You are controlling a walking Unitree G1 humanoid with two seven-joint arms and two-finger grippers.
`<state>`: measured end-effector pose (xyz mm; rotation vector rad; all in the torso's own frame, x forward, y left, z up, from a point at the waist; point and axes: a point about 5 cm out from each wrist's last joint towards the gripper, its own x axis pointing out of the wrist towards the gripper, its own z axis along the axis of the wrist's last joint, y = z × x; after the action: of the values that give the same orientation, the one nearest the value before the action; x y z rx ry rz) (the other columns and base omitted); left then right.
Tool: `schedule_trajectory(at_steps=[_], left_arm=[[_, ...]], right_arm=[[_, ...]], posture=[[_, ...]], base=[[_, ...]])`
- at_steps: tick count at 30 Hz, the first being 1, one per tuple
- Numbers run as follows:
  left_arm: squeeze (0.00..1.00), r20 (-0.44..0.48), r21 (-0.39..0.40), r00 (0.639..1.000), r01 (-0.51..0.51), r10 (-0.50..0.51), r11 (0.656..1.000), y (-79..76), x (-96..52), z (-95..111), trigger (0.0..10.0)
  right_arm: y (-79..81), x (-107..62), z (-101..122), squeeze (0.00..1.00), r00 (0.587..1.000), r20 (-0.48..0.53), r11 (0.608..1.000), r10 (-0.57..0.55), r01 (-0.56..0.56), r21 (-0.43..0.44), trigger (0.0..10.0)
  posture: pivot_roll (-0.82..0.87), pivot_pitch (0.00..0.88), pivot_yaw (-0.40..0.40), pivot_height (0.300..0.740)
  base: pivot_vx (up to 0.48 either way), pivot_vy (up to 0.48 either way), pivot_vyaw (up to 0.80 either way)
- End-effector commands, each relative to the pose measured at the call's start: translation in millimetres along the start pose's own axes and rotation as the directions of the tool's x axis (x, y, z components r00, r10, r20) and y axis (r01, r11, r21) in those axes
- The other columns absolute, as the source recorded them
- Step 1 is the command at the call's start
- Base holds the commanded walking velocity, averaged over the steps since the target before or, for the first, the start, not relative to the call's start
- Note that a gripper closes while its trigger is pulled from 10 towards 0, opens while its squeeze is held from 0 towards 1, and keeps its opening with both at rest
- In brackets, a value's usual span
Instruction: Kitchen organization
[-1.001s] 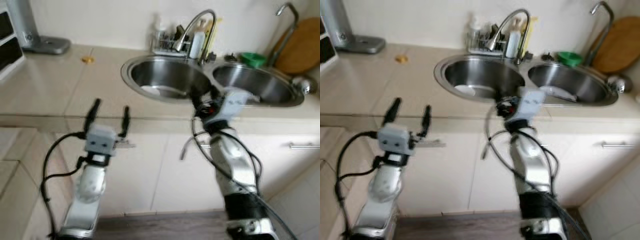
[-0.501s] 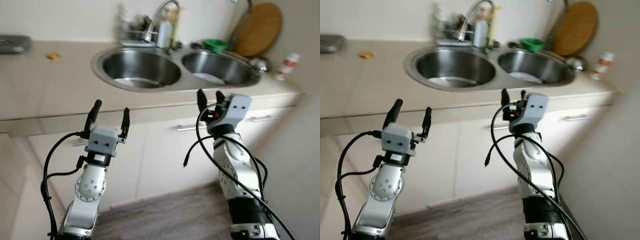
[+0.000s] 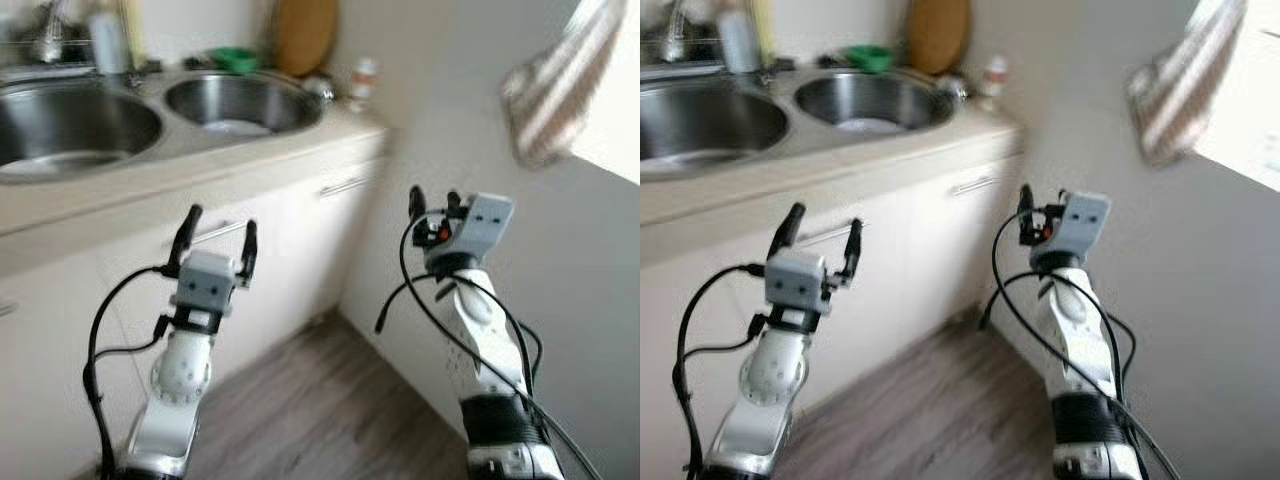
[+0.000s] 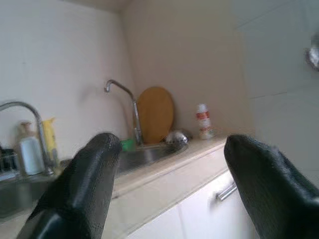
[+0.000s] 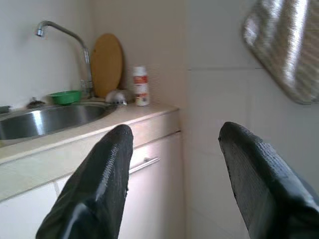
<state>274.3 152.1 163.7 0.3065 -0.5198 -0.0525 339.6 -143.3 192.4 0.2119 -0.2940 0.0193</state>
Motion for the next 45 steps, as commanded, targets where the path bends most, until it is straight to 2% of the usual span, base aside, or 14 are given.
schedule_trajectory(at_steps=[1,6,17,22,30,45], left_arm=[[0.00,-0.016,-0.035,1.000,0.003,-0.004,0.999,-3.5,-0.3,-1,10.0],[0.00,-0.054,-0.069,0.998,-0.031,0.028,0.997,1.7,0.3,-7,10.0],[0.00,-0.089,-0.076,0.996,0.000,-0.007,0.997,-4.2,-1.4,-12,10.0],[0.00,-0.146,-0.094,0.984,0.093,-0.106,0.991,-17.5,-7.9,-20,10.0],[0.00,-0.261,-0.105,0.934,0.222,-0.243,0.969,-35.7,-21.7,-38,10.0],[0.00,-0.268,-0.131,0.903,0.312,-0.336,0.941,-47.6,-17.6,-41,10.0]], right_arm=[[-11.8,-1.7,-4,0.00,0.999,-0.024,0.999,-0.045,0.045,-0.020,10.0],[-17.0,-0.7,-6,0.00,0.997,-0.037,0.997,-0.073,0.072,-0.032,10.0],[-22.8,-0.5,-9,0.00,0.993,-0.049,0.993,-0.111,0.109,-0.054,10.0],[-25.9,-2.1,-16,0.00,0.989,-0.091,0.989,-0.121,0.112,-0.100,10.0],[-25.3,-15.5,-32,0.00,0.982,-0.175,0.982,-0.066,0.033,-0.185,10.0],[-18.2,-34.9,-41,0.00,0.979,-0.198,0.972,-0.046,-0.002,-0.235,10.0]], posture=[[0.07,0.000,-0.096,0.740],[0.07,0.000,-0.096,0.740],[0.07,0.000,-0.093,0.740],[0.06,0.000,-0.090,0.740],[0.04,0.000,-0.076,0.740],[-0.02,0.000,-0.017,0.740]], base=[[0.000,0.000,-0.80],[0.000,0.000,-0.80],[0.000,0.000,-0.80],[0.000,0.000,-0.80],[0.000,0.000,-0.80],[0.000,0.000,-0.09]])
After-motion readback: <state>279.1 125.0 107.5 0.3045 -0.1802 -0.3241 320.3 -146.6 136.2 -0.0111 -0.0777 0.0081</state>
